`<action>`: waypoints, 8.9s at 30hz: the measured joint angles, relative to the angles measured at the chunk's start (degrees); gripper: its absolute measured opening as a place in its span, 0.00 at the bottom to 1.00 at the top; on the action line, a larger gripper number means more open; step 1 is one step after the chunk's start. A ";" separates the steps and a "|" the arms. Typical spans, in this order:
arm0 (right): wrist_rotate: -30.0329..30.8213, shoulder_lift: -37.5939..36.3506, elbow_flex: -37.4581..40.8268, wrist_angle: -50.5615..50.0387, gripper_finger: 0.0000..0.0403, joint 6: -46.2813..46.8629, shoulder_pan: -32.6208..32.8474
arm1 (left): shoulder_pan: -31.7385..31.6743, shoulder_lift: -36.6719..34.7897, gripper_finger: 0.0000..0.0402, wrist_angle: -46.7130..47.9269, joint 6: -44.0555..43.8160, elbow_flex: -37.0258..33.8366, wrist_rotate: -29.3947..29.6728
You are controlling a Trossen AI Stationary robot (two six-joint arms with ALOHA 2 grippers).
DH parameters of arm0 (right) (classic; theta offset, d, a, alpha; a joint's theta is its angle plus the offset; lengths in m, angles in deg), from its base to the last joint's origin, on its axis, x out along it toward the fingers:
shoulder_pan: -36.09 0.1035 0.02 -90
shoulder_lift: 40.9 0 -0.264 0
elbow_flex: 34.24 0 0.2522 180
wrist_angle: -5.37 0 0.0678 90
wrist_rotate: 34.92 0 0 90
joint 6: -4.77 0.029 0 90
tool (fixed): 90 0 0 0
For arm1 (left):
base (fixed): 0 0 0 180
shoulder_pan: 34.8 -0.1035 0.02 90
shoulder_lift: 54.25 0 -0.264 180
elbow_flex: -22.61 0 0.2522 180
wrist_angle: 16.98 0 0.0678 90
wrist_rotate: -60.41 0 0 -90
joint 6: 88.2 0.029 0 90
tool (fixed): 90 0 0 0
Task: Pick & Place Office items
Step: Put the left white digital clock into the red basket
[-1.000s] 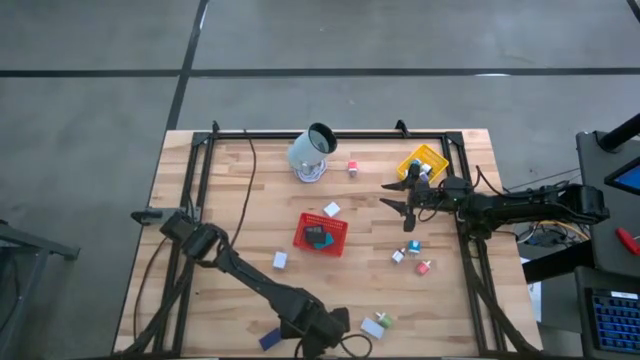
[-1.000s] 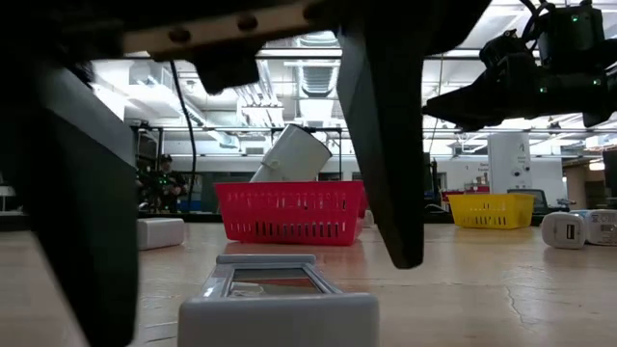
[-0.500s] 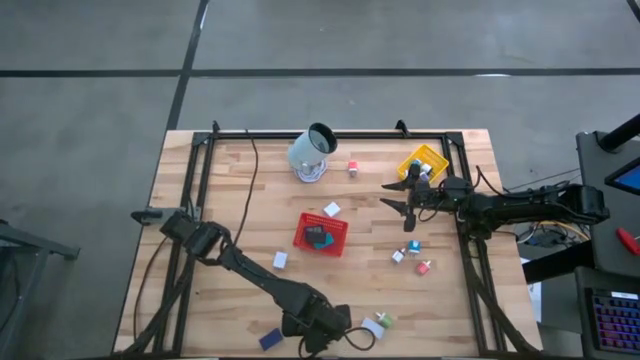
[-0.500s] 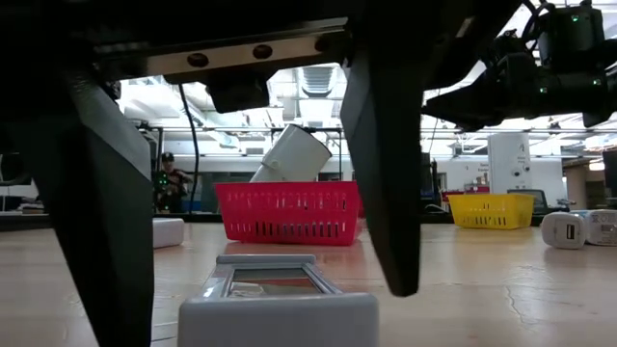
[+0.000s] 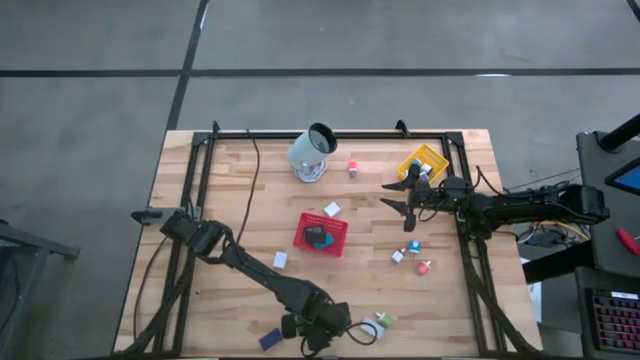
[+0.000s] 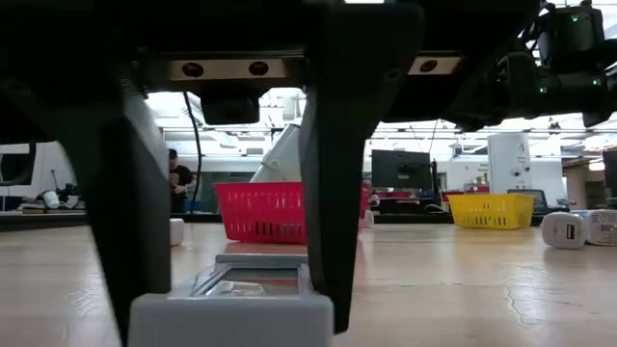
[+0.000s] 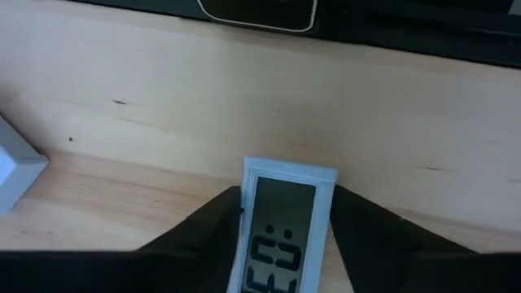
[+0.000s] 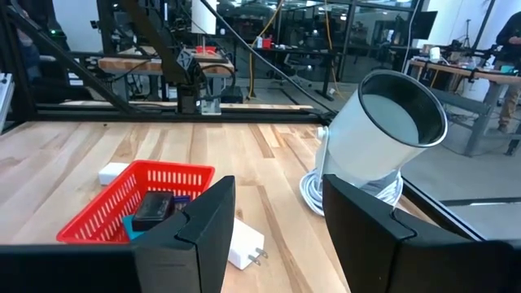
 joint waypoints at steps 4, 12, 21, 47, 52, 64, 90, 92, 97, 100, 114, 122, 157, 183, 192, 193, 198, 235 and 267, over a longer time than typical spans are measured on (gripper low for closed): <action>-0.04 0.00 0.00 0.00 0.44 0.06 0.00 | 0.00 0.00 0.34 -0.70 -0.46 0.00 0.23; -0.15 0.00 0.00 0.01 0.44 0.19 0.00 | 0.00 0.00 0.34 -0.65 0.44 0.00 0.96; -0.15 0.00 0.00 0.03 0.44 0.17 0.00 | 0.00 0.00 0.34 -1.61 0.48 -0.02 1.06; -0.44 0.00 0.00 0.03 0.44 0.16 0.00 | -1.65 0.04 0.34 -9.04 -3.35 -0.11 -1.90; -0.44 0.00 0.00 0.03 0.44 0.01 0.00 | -2.30 0.04 0.34 -11.25 -4.31 -0.11 -3.42; -0.78 0.00 0.00 0.02 0.44 -0.18 0.00 | -4.00 -0.22 0.34 -16.54 -6.07 -0.11 -6.50; -1.70 0.00 -0.02 0.03 0.44 -0.47 0.03 | -8.17 -12.84 0.34 -81.74 -23.06 -25.86 -4.43; -1.70 0.02 0.00 0.09 0.44 -0.49 0.04 | -8.17 -14.40 0.34 -85.25 -23.79 -29.33 0.38; -1.66 0.02 0.00 0.40 0.44 -0.49 0.03 | -7.92 -17.67 0.34 -89.23 -24.03 -34.71 11.71; -1.65 0.02 0.00 0.50 0.44 -0.49 0.02 | -7.55 -18.51 0.34 -90.95 -23.81 -36.14 15.81; -1.57 0.02 0.00 0.52 0.44 -0.40 0.02 | -7.61 -20.74 0.34 -88.27 -22.99 -38.34 17.66; -1.70 0.02 0.04 0.51 0.44 -0.64 0.02 | -8.33 -30.82 0.34 -91.30 -24.07 -50.11 20.09; -1.88 0.00 0.07 0.52 0.44 -0.70 0.02 | -14.03 -75.95 0.34 -91.40 -30.85 -92.54 35.60; -1.86 0.00 0.04 0.54 0.44 -1.10 0.02 | -18.50 -75.17 0.34 -76.97 -36.88 -88.42 31.72; -1.84 0.00 0.02 0.56 0.44 -1.34 0.02 | -20.53 -67.57 0.34 -66.24 -37.55 -79.38 28.53; -1.84 0.00 0.02 0.54 0.44 -1.34 0.02 | -20.80 -66.05 0.34 -65.45 -37.56 -78.22 28.09; -1.85 0.01 0.02 0.55 0.44 -1.34 0.02 | -22.38 -58.37 0.34 -60.50 -37.56 -72.22 25.09; -1.90 0.02 0.02 0.41 0.44 -1.71 0.02 | -27.85 -30.97 0.34 -25.66 -35.79 -42.75 11.39; -1.90 0.02 0.02 0.41 0.44 -1.78 0.02 | -27.78 -30.97 0.46 -25.94 -35.77 -42.32 8.61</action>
